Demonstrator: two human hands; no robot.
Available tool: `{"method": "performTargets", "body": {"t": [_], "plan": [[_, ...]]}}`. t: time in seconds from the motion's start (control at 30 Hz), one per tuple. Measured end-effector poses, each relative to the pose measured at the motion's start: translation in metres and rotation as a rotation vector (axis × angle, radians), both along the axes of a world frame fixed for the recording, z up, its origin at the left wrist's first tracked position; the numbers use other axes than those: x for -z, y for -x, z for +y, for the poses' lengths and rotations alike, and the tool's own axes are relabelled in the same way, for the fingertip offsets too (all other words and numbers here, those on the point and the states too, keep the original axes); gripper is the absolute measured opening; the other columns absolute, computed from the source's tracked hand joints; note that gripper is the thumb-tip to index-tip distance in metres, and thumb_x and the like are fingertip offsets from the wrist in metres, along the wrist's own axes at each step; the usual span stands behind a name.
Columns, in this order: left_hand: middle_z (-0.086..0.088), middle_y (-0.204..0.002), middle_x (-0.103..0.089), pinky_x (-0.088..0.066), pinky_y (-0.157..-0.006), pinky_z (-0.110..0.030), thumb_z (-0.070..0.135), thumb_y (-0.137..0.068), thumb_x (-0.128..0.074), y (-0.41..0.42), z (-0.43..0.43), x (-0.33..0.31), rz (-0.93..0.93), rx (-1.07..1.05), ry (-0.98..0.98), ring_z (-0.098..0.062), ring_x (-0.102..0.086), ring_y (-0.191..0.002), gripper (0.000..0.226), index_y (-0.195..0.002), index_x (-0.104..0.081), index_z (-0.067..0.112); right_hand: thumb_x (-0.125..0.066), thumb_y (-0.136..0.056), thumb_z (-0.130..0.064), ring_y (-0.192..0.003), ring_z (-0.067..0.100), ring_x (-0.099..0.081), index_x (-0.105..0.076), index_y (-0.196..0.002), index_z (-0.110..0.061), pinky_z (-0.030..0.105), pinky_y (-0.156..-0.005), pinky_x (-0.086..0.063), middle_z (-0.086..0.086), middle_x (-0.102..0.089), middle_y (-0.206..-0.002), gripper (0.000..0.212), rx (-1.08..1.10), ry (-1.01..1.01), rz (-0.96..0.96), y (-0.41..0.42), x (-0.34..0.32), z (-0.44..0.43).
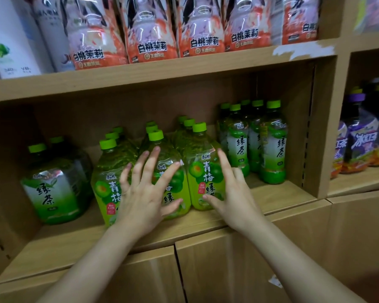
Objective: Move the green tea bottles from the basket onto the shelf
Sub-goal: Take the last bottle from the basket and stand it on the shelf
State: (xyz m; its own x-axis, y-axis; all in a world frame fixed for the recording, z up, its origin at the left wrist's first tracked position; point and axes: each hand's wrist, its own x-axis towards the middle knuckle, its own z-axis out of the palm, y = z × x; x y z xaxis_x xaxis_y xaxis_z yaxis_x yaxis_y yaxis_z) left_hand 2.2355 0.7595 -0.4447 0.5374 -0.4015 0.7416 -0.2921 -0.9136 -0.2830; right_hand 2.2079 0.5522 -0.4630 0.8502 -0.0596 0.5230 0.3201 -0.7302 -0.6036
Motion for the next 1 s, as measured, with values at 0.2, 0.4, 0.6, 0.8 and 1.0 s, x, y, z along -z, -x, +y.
{"method": "performTargets", "body": {"t": [0.2,0.4,0.6,0.8,1.0], "plan": [[-0.012,-0.153,-0.020,-0.015,-0.105,-0.055,0.061,-0.054,-0.078,0.004,-0.006,-0.006,0.099,-0.021,0.024,-0.033,-0.021,-0.138,0.096,-0.137,-0.036,0.038,-0.072,-0.081,-0.026,-0.125,0.019,-0.045,0.019,-0.139,-0.055,0.026,-0.095,-0.034,0.002,-0.031,-0.144,0.111,-0.169,-0.047,0.160,0.005,-0.009,-0.014],[-0.013,-0.151,-0.027,-0.020,-0.111,-0.058,0.039,-0.075,-0.072,0.029,-0.029,-0.010,0.130,0.090,0.237,-0.032,-0.025,-0.138,0.064,-0.132,-0.045,0.026,-0.068,-0.085,-0.027,-0.131,0.017,-0.043,0.001,-0.146,-0.049,0.029,-0.106,-0.033,-0.003,-0.041,-0.146,0.095,-0.144,-0.079,0.143,0.044,-0.031,-0.036],[-0.006,-0.131,-0.054,-0.041,-0.100,-0.030,0.018,-0.088,-0.057,0.081,-0.120,-0.011,0.162,0.747,0.332,-0.020,-0.051,-0.119,0.030,-0.117,-0.063,0.013,-0.066,-0.078,-0.042,-0.086,-0.001,-0.066,-0.065,-0.111,-0.039,0.024,-0.083,-0.052,-0.009,-0.072,-0.088,0.033,0.111,-0.163,0.079,0.162,-0.016,-0.138],[-0.002,-0.092,-0.070,-0.046,-0.078,-0.019,0.015,-0.085,-0.056,0.120,-0.245,0.040,0.432,1.147,0.345,-0.010,-0.061,-0.084,0.019,-0.094,-0.071,0.008,-0.069,-0.081,-0.030,-0.081,0.006,-0.068,-0.069,-0.099,-0.031,0.031,-0.081,-0.052,-0.009,-0.073,-0.082,0.018,0.570,-0.098,0.241,0.281,0.050,-0.238],[0.001,-0.086,-0.073,-0.046,-0.074,-0.021,0.024,-0.081,-0.054,0.157,-0.364,0.135,0.841,1.285,0.123,-0.009,-0.063,-0.078,0.022,-0.089,-0.072,0.016,-0.072,-0.081,-0.022,-0.074,0.014,-0.064,-0.071,-0.098,-0.020,0.011,-0.067,-0.039,-0.004,-0.068,-0.073,0.017,0.921,-0.194,0.370,0.373,0.143,-0.277]]}}
